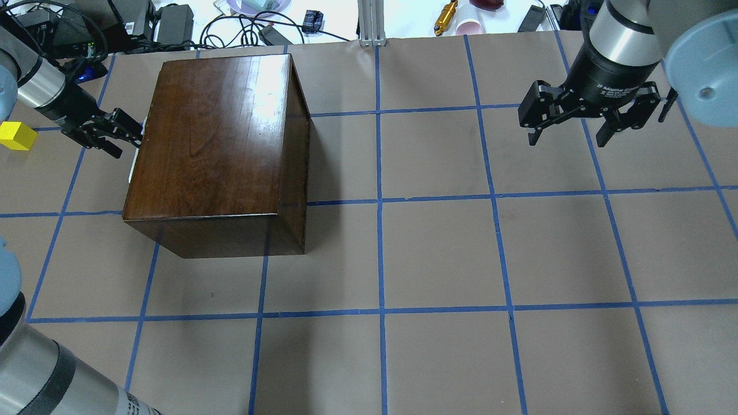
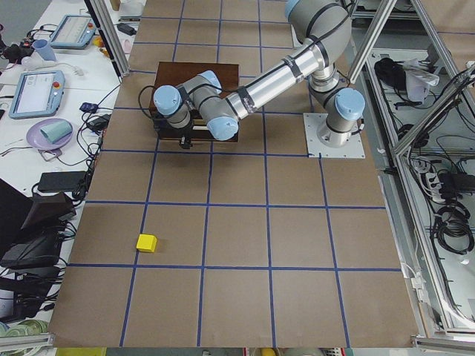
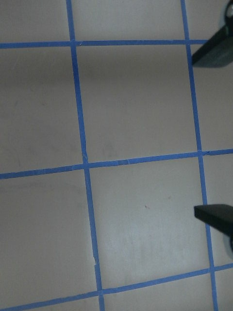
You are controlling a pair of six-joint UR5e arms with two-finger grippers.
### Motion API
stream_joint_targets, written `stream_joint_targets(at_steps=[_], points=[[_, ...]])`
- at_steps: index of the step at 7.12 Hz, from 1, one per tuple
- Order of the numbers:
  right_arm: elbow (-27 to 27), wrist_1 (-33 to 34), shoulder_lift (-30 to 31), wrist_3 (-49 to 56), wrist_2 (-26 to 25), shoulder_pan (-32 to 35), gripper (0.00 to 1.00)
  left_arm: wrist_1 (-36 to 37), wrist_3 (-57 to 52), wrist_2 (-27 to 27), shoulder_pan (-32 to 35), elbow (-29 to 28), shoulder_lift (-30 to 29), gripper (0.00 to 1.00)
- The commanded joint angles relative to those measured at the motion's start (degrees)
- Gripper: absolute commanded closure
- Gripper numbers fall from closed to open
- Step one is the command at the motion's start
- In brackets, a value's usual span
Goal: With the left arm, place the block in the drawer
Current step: 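Lower the left gripper and hook the white drawer handle, then pull the drawer open outward with the left gripper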
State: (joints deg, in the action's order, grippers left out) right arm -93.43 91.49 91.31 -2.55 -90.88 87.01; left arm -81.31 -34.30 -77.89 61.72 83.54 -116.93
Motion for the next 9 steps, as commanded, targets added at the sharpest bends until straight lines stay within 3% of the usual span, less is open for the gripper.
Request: stream_joint_targets(at_steps=[1, 9], points=[[0.0, 0.0, 0.01, 0.0, 0.0, 0.0, 0.0, 0.01, 0.02, -0.33, -1.69, -0.22, 0.04, 0.16], [0.0, 0.0, 0.01, 0.0, 0.0, 0.0, 0.0, 0.8, -0.77, -3.4, -4.58, -1.45, -0.31, 0.16]])
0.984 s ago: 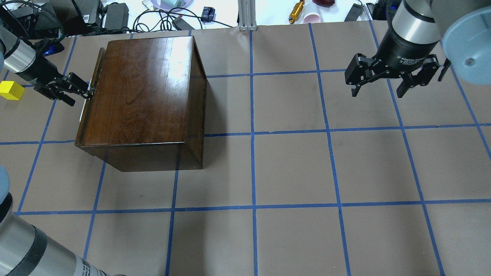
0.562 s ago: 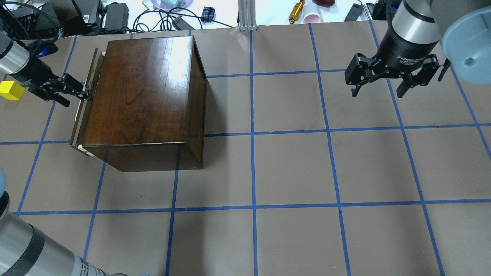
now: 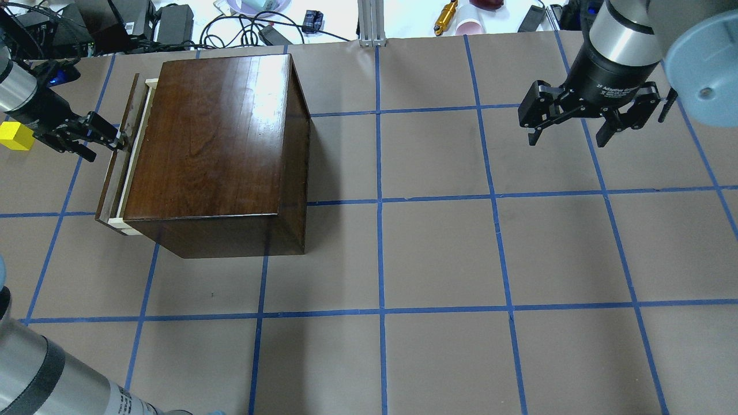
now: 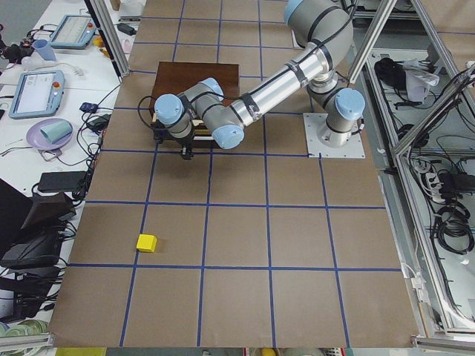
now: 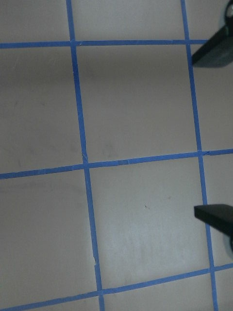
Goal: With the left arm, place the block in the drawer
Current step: 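Pull the drawer open outward with the left gripper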
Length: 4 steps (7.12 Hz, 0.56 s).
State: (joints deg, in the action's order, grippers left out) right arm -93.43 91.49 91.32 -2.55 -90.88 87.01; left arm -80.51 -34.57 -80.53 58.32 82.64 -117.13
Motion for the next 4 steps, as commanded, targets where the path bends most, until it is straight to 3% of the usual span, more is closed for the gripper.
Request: stream_joint_targets(at_steps=[1, 4], points=[[0.0, 0.0, 0.0, 0.0, 0.0, 0.0, 0.0, 0.01, -0.32, -1.03, -1.62, -0.63, -0.03, 0.16], [0.0, 0.0, 0.0, 0.0, 0.0, 0.0, 0.0, 0.09, -0.58, -1.21, -1.98, -0.99, -0.64, 0.16]])
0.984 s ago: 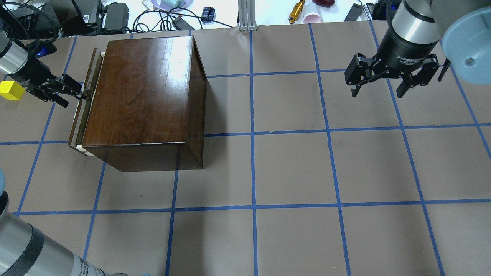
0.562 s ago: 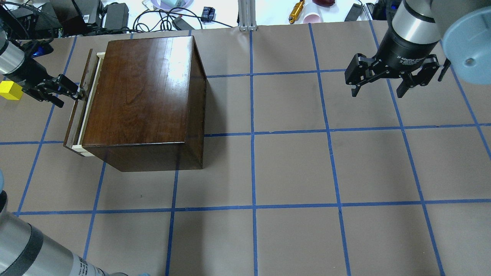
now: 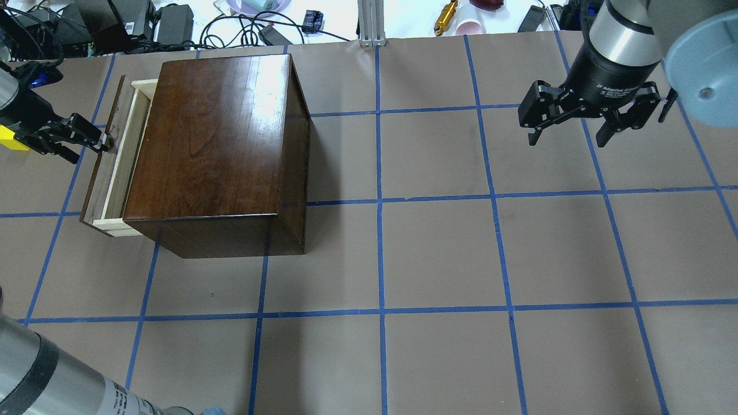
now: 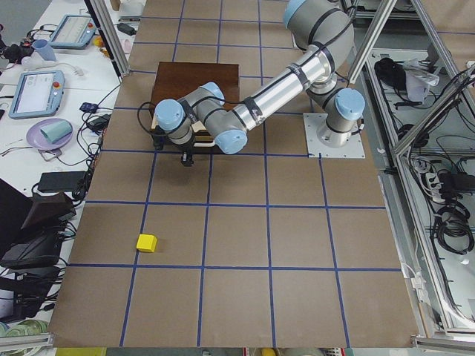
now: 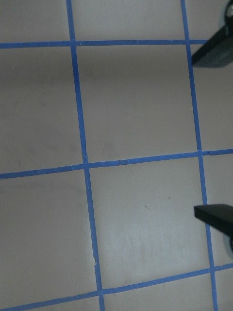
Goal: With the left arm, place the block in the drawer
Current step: 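Pull the drawer open outward with the left gripper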
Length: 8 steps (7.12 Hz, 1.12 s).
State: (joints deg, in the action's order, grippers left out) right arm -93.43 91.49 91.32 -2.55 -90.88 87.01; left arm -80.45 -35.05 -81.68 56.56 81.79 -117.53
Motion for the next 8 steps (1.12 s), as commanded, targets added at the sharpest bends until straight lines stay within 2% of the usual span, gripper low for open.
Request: stream_joint_targets(at_steps=[1, 8], points=[[0.0, 0.0, 0.0, 0.0, 0.0, 0.0, 0.0, 0.03, -0.19, -0.14, -0.48, -0.23, -0.33, 0.16], [0.0, 0.0, 0.0, 0.0, 0.0, 0.0, 0.0, 2.05, -0.55, -2.17, -1.71, -0.23, 0.37, 0.15]])
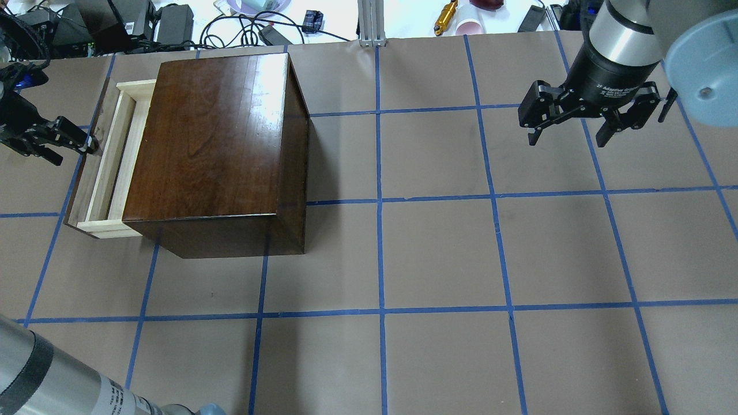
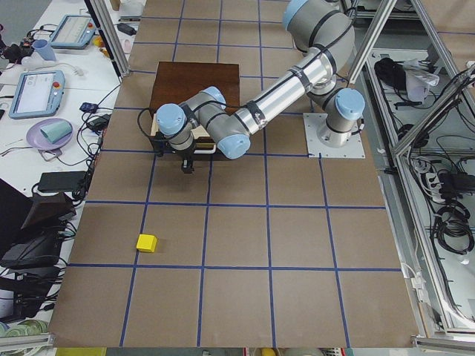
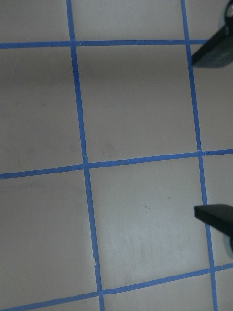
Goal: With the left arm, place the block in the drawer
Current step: 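Pull the drawer open outward with the left gripper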
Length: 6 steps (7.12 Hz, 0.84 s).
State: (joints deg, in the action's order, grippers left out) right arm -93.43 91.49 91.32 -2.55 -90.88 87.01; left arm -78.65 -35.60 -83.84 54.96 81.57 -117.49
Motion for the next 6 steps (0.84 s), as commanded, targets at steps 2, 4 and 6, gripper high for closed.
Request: stream_joint_targets(at_steps=[2, 4, 6], points=[[0.0, 0.0, 0.0, 0.0, -0.09, 0.0, 0.0, 0.25, 0.0, -0.18, -0.2, 0.08, 0.24, 0.15], [0.0, 0.0, 0.0, 0.0, 0.0, 0.0, 0.0, 0.34, 0.0, -1.94, -1.25, 0.08, 0.33, 0.15], [0.0, 0.0, 0.0, 0.0, 0.0, 0.0, 0.0, 0.25, 0.0, -1.94, -1.78, 0.17, 0.68, 0.15]])
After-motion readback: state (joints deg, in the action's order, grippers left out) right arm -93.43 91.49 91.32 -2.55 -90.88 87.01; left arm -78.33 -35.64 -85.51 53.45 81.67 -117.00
